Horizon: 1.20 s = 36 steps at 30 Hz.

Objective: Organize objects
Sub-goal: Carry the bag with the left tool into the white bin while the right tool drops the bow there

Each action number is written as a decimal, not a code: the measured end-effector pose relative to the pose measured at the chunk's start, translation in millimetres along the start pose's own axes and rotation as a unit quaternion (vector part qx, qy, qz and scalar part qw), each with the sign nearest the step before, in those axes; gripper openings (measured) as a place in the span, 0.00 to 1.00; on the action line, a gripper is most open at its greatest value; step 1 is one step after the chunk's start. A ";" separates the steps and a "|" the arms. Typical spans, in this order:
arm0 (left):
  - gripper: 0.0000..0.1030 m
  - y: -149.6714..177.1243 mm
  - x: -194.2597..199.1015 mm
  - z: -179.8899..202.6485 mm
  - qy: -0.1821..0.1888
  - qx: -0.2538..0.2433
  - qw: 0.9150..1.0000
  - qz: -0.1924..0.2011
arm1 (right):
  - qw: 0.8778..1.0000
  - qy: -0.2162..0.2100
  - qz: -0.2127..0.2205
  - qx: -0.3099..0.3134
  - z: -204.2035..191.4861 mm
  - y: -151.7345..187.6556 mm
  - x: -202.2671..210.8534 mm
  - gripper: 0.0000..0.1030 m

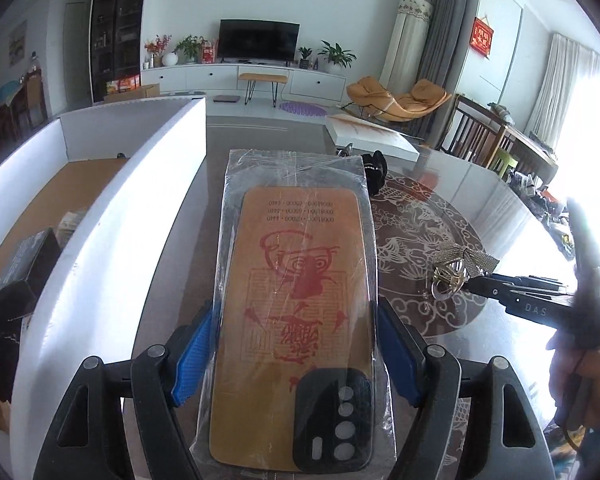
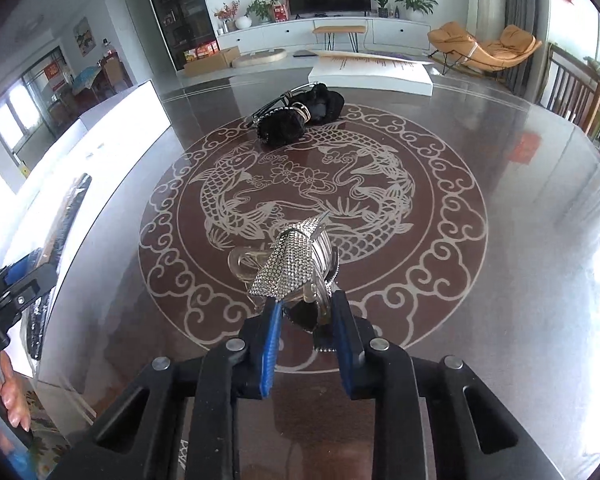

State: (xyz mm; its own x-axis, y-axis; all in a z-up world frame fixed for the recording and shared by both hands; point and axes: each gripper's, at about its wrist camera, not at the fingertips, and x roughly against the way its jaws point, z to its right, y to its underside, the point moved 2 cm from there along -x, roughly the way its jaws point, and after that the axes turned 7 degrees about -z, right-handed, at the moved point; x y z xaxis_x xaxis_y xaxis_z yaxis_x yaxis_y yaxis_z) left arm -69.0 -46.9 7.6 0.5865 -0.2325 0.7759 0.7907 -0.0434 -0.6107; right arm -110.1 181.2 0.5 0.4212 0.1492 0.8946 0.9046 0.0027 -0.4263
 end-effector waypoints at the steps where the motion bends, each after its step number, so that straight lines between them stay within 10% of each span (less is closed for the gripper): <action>1: 0.72 3.3 7.8 -2.1 -0.001 0.001 1.000 0.004 | 1.000 0.002 0.003 0.000 -1.1 1.6 1.6 0.55; 2: 0.72 6.7 14.6 -4.2 -0.002 0.002 1.000 0.007 | 1.000 0.007 0.012 0.005 -3.3 2.9 4.3 0.81; 4: 0.72 11.8 25.3 -7.0 -0.002 0.005 1.000 0.015 | 0.999 0.035 0.031 0.024 -10.2 1.7 6.5 0.95; 9: 0.72 19.8 38.1 -12.2 0.002 0.013 1.000 0.019 | 0.997 0.064 0.002 0.042 -19.2 -14.4 -20.9 0.90; 11: 0.72 21.6 42.2 -16.7 0.004 0.020 1.000 0.017 | 0.998 0.050 -0.003 0.042 -20.7 -15.1 -27.6 0.58; 18: 0.72 10.5 94.3 -58.4 0.010 0.061 0.997 0.054 | 0.998 0.006 0.032 0.046 -48.8 -19.5 11.4 0.56; 23: 0.72 -5.8 121.8 -140.9 -0.069 0.103 0.990 0.073 | 0.983 -0.115 0.069 0.123 -162.9 -49.4 62.0 0.56; 28: 0.72 -1.7 104.7 -234.3 -0.144 0.167 0.975 0.008 | 0.952 -0.223 0.054 0.203 -294.4 -61.4 71.2 0.57; 36: 0.75 24.1 83.9 -276.2 -0.214 0.221 0.950 -0.061 | 0.935 -0.241 -0.001 0.261 -390.5 -39.3 27.7 0.67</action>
State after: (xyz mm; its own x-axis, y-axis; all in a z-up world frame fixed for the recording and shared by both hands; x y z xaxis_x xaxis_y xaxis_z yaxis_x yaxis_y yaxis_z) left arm -49.3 -335.8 14.3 0.4293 0.1687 0.8873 0.7979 0.3894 -0.4601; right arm -108.2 -201.0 94.3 0.2280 0.5759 0.7851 0.6962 0.4673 -0.5450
